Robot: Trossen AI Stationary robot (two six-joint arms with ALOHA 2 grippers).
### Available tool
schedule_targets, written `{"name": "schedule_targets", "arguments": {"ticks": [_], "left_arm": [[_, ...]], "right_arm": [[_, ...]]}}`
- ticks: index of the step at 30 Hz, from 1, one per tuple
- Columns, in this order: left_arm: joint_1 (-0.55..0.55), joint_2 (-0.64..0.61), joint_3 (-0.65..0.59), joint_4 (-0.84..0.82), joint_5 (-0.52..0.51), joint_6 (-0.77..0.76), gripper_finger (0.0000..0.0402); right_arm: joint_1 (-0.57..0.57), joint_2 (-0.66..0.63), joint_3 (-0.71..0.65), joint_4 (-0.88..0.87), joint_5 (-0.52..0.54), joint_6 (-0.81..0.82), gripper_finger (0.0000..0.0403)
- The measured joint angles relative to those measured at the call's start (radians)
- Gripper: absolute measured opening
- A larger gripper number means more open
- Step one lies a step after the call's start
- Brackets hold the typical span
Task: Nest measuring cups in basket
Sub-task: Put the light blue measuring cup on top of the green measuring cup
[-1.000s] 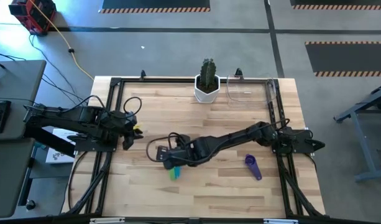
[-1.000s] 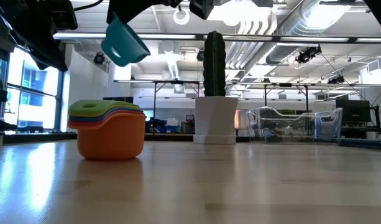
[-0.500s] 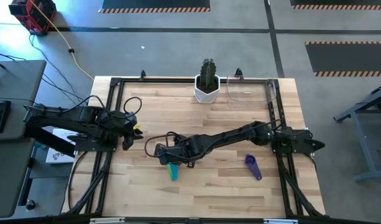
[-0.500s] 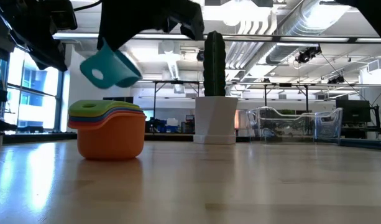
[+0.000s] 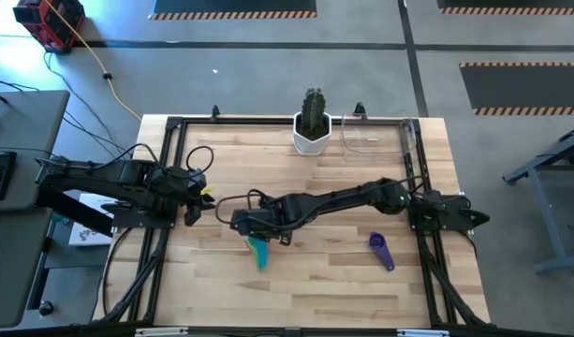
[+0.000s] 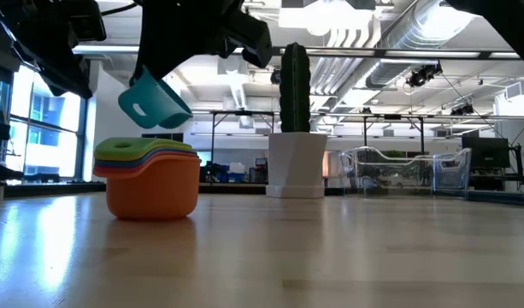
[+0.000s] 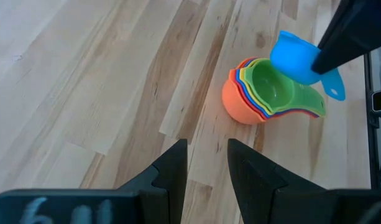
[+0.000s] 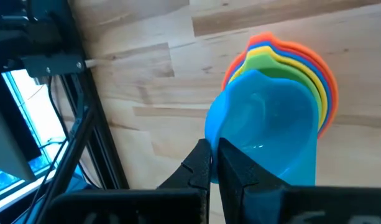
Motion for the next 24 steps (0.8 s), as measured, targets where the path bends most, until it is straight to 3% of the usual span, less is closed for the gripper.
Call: {"name": "schedule_targets", "arguments": {"ticks": [10,24], "left_arm": [[0.000,0.000,0.000,0.001,-0.003,0.035,0.0103],[0.000,0.000,0.000,0.002,-0.004,0.034,0.0103]], "right_arm": [[-0.007,0.013,0.001,0.002,-0.102,0.024,0.0000],[-0.029,0.038,0.001,0.001,-0.124,0.004,0.0000]]}}
